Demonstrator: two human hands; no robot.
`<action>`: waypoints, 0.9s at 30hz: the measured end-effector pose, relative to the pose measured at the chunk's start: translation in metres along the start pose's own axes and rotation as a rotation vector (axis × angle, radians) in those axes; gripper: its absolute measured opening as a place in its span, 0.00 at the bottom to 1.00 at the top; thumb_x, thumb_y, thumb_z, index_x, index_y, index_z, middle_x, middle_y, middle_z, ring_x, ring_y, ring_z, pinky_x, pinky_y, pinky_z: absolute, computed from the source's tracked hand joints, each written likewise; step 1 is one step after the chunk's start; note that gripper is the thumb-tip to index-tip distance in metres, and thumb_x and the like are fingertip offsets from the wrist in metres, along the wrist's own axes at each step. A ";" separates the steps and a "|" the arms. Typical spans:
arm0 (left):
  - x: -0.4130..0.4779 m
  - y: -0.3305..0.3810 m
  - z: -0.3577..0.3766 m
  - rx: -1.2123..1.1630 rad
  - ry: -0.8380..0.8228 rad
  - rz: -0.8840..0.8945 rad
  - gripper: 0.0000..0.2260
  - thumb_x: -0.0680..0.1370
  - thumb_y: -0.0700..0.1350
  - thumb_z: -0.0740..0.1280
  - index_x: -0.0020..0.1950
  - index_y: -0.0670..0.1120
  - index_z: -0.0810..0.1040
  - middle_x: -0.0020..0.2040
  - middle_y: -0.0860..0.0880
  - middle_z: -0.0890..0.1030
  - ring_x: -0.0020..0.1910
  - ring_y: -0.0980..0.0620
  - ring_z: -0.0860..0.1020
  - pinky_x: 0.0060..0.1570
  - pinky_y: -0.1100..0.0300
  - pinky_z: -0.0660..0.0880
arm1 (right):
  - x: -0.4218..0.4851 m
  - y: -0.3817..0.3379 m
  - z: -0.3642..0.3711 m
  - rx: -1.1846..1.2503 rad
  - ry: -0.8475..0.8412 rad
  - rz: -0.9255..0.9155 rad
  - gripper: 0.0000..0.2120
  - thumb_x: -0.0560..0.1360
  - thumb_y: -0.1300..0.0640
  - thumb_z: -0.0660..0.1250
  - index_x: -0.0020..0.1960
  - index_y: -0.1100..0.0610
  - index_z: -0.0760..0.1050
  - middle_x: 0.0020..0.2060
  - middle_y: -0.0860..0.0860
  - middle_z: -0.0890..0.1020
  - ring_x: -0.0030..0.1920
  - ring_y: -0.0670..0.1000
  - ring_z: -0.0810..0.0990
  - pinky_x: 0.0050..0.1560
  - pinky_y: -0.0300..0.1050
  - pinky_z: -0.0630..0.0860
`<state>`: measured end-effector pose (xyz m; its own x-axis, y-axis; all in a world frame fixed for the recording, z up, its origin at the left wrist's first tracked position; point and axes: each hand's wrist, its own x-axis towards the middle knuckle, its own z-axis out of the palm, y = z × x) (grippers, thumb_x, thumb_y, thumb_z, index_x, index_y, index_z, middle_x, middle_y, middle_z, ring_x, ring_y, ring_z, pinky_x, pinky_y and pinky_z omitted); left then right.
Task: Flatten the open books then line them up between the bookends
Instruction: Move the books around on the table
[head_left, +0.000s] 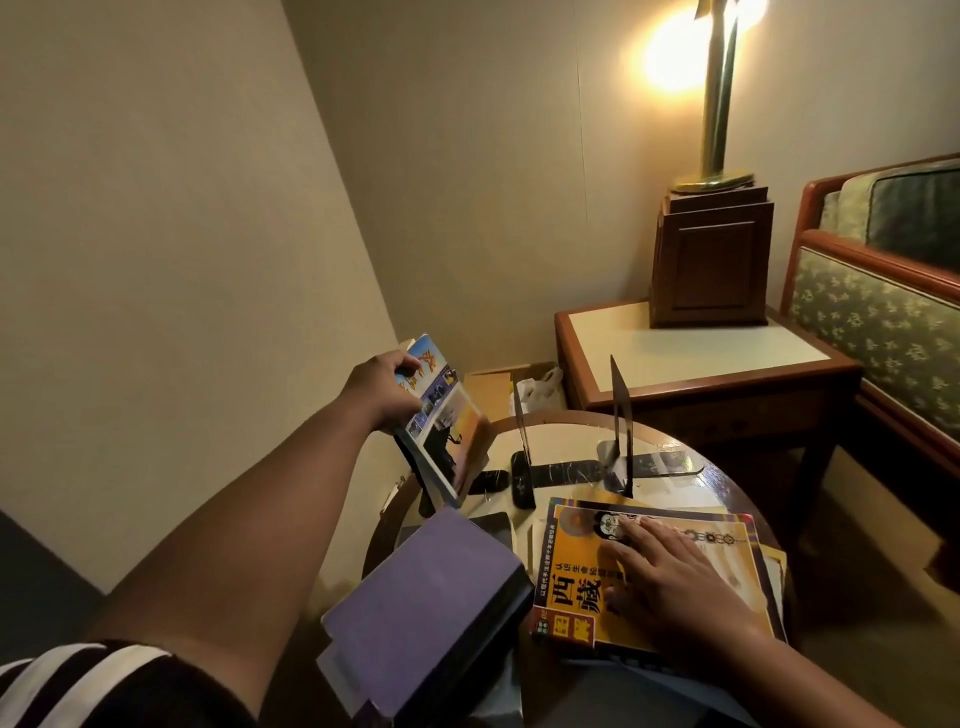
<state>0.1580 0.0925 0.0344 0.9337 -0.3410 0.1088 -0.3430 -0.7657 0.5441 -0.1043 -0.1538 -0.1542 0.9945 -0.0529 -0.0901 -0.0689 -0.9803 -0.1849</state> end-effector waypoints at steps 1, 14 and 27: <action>0.004 -0.002 0.003 0.027 0.012 0.002 0.24 0.68 0.38 0.72 0.63 0.54 0.75 0.57 0.53 0.75 0.51 0.46 0.77 0.34 0.57 0.81 | 0.001 0.001 0.003 0.002 0.009 0.000 0.54 0.59 0.23 0.22 0.80 0.41 0.48 0.81 0.49 0.47 0.80 0.55 0.43 0.71 0.50 0.35; 0.050 -0.015 0.062 0.376 0.109 0.010 0.25 0.70 0.44 0.70 0.66 0.55 0.73 0.58 0.41 0.74 0.54 0.41 0.75 0.57 0.52 0.73 | 0.003 0.008 0.019 -0.047 0.024 0.101 0.28 0.79 0.31 0.45 0.68 0.44 0.72 0.67 0.54 0.78 0.65 0.58 0.78 0.61 0.57 0.72; 0.023 -0.047 0.090 0.567 0.167 0.005 0.29 0.72 0.47 0.69 0.72 0.53 0.66 0.67 0.41 0.62 0.62 0.40 0.64 0.57 0.47 0.69 | -0.003 0.003 0.004 0.035 -0.002 0.033 0.42 0.69 0.24 0.33 0.78 0.39 0.51 0.80 0.46 0.48 0.80 0.52 0.46 0.75 0.50 0.40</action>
<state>0.1867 0.0714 -0.0629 0.9198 -0.2899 0.2643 -0.3053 -0.9521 0.0184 -0.1081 -0.1556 -0.1582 0.9915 -0.0848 -0.0982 -0.1044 -0.9709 -0.2155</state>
